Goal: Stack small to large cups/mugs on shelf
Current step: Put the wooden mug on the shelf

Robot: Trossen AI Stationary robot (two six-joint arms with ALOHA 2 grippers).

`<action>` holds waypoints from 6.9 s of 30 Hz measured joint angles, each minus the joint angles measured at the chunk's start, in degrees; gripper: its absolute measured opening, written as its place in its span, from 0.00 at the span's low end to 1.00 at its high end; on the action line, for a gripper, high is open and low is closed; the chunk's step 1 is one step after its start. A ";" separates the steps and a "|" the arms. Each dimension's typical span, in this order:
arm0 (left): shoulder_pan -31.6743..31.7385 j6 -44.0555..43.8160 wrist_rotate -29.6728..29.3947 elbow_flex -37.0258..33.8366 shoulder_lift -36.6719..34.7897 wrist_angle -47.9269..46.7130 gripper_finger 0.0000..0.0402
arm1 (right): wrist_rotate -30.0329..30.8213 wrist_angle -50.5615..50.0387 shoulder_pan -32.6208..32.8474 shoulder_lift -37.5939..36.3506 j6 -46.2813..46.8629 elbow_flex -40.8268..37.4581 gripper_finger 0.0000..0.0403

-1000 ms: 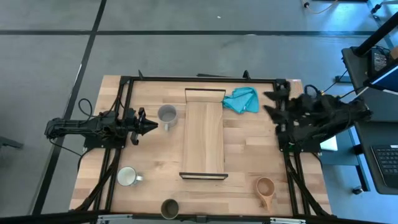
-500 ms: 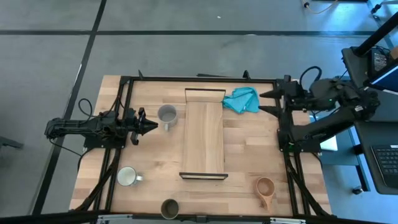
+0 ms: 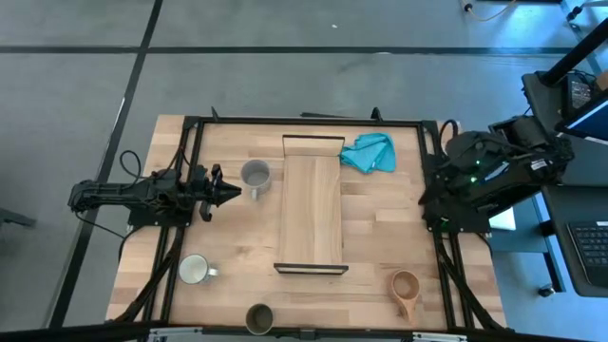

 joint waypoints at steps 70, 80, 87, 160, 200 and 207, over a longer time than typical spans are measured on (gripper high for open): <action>-0.01 0.02 0.01 0.00 -0.01 -0.12 0.11 | 22.69 23.80 31.85 15.58 69.23 -30.10 0.57; -0.02 0.02 0.02 0.01 0.00 -0.12 0.11 | 34.84 25.58 31.26 15.59 69.48 -30.10 0.57; -0.02 0.01 0.00 0.00 0.00 -0.11 0.11 | 23.54 20.37 30.72 16.00 70.49 -30.03 0.57; 0.00 0.02 0.00 0.02 0.00 -0.11 0.11 | 8.56 17.23 41.18 39.07 91.39 -30.01 0.08; -0.01 0.01 0.00 0.01 0.00 -0.12 0.11 | 25.55 11.32 2.97 16.69 36.82 -30.16 0.06; 0.00 0.00 0.00 0.02 0.00 -0.11 0.11 | 20.51 27.57 -9.03 16.86 10.23 -30.12 0.06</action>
